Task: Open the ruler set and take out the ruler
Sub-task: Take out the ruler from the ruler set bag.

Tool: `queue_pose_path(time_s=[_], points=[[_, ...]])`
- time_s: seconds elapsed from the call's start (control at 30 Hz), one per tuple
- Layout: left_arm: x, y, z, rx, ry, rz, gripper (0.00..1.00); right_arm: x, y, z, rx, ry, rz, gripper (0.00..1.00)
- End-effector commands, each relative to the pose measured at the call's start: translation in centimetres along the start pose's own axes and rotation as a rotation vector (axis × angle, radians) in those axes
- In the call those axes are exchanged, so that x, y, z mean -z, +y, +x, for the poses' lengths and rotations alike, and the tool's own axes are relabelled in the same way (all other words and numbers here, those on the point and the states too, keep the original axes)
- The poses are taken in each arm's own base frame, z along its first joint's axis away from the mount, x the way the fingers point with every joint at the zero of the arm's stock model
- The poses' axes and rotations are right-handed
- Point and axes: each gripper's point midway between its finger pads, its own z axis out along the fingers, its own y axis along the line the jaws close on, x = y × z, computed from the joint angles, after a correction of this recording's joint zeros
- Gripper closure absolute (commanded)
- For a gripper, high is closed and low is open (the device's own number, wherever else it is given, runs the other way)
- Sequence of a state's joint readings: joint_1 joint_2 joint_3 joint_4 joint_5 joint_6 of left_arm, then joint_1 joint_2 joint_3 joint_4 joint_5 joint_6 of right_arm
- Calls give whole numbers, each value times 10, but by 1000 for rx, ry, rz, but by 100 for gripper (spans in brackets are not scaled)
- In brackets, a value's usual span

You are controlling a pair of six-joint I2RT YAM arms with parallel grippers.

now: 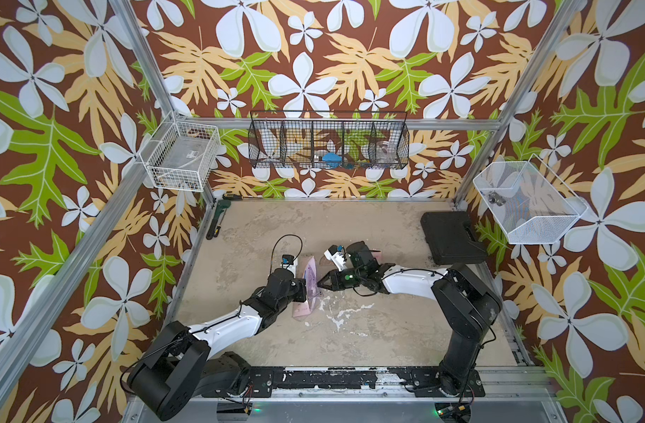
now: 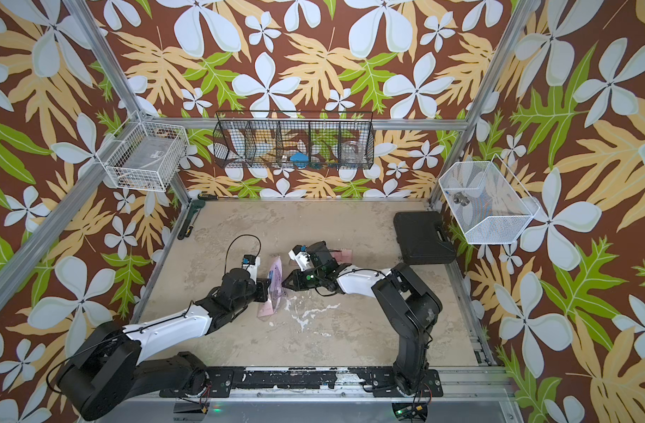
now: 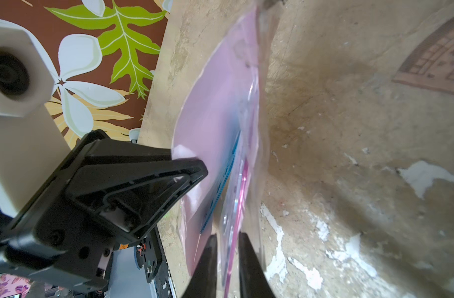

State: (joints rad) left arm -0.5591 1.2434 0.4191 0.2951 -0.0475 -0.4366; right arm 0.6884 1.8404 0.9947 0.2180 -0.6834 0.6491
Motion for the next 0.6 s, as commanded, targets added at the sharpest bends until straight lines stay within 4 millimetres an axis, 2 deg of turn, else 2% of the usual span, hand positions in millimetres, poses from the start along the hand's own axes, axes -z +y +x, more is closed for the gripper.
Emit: queue_pose_path(time_s=[0.0, 0.07, 0.13, 0.27, 0.47, 0.57], points=[[0, 0, 1, -2, 2, 0, 100, -2, 3, -4, 5, -10, -20, 82], [0, 1, 2, -2, 2, -2, 100, -2, 2, -3, 5, -8, -21, 81], [0, 1, 2, 0, 3, -2, 100, -3, 3, -2, 5, -5, -26, 86], [-1, 0, 1, -2, 2, 3, 100, -5, 5, -2, 8, -2, -34, 84], [0, 0, 2, -3, 3, 4, 100, -7, 22, 1, 49, -2, -50, 84], [1, 0, 2, -2, -1, 3, 100, -14, 20, 4, 43, 10, -44, 83]])
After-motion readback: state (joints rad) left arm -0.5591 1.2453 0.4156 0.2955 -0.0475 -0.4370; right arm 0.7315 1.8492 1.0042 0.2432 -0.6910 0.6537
